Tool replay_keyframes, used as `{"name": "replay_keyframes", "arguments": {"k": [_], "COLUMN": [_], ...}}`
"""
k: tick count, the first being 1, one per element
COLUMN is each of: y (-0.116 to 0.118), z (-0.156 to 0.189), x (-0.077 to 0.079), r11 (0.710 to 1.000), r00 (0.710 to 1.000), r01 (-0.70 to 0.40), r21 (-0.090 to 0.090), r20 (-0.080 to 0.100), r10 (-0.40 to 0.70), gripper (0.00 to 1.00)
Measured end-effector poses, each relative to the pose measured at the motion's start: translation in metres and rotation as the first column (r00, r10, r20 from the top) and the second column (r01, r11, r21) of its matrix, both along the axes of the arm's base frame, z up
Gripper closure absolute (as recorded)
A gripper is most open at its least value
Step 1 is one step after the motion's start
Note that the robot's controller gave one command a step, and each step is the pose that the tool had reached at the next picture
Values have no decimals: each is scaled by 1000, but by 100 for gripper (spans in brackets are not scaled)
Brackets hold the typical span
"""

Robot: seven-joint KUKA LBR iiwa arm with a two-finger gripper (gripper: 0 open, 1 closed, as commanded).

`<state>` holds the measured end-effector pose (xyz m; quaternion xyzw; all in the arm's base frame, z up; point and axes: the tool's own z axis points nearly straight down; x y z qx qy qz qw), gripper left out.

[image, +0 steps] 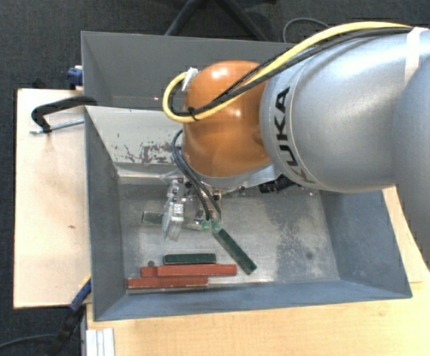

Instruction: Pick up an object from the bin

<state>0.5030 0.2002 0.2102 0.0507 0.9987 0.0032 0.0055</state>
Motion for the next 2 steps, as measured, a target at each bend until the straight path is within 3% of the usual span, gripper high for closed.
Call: {"name": "replay_keyframes", "arguments": {"k": [1, 2], "y": [17, -15], "z": [-82, 10], "x": [-8, 3], "r11": [988, 993], "r00": [988, 993], "r01": [-151, -122], "r21": [-6, -3], "r20": [-17, 3], "r10": [151, 122], "gripper": [100, 100]}}
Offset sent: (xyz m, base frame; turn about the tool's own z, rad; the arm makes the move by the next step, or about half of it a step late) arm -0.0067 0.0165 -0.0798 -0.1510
